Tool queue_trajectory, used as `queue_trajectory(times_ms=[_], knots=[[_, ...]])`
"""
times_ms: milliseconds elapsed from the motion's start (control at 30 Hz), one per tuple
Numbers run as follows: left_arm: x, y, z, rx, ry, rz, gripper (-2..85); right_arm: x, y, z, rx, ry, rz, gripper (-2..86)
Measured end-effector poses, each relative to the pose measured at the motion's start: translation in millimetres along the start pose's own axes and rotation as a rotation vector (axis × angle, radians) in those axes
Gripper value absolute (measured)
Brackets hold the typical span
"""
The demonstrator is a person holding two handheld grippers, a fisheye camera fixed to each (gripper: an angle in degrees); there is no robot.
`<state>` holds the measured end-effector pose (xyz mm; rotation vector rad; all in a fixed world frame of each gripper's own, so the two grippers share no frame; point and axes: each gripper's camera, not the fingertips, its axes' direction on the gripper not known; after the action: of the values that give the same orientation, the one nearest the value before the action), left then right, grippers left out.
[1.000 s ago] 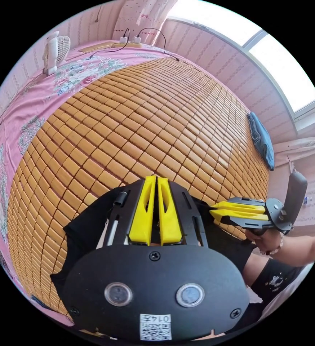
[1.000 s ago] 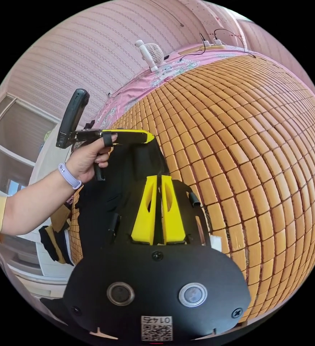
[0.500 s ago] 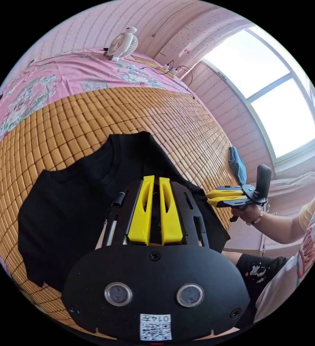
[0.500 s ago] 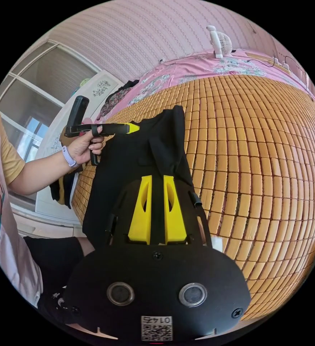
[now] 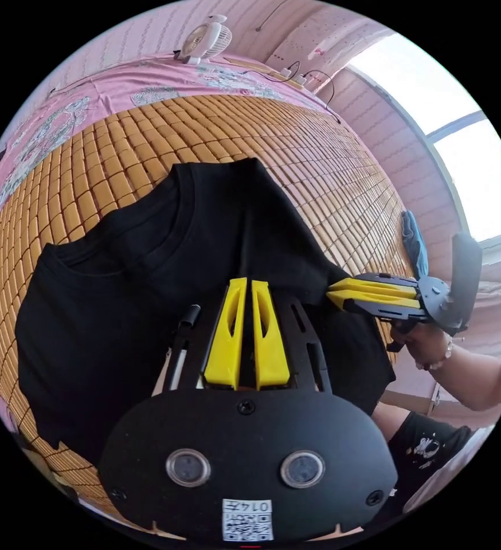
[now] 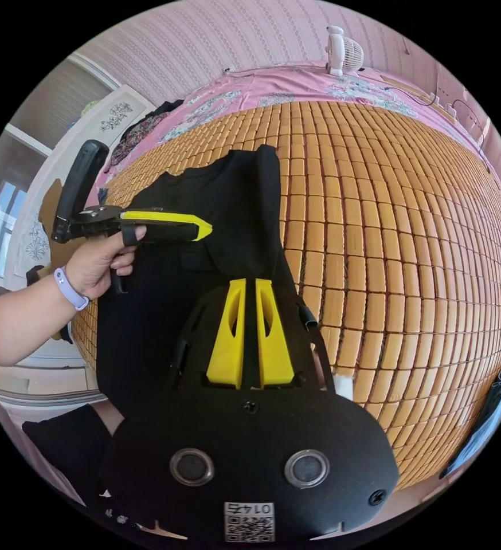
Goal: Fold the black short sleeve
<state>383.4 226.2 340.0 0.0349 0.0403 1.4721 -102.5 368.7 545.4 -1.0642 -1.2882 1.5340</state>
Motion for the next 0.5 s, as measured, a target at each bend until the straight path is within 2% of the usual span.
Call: queue_trajectory(times_ms=[133, 233, 400, 500], knots=[[-9, 15, -3, 0.024, 0.049, -0.053, -0.8, -7, 5, 14, -0.005, 0.011, 0.011, 0.5], [-11, 39, -21, 0.14, 0.054, -0.09, -0.9, -21, 13, 10, 0.045, 0.041, -0.028, 0.1], [-37, 109, -51, 0.26, 0.116, -0.262, -1.0, -49, 20, 11, 0.038, 0.016, -0.125, 0.0], [-58, 157, -69, 0.287, 0.079, -0.373, -0.9, -72, 17, 22, 0.014, -0.008, -0.213, 0.2]])
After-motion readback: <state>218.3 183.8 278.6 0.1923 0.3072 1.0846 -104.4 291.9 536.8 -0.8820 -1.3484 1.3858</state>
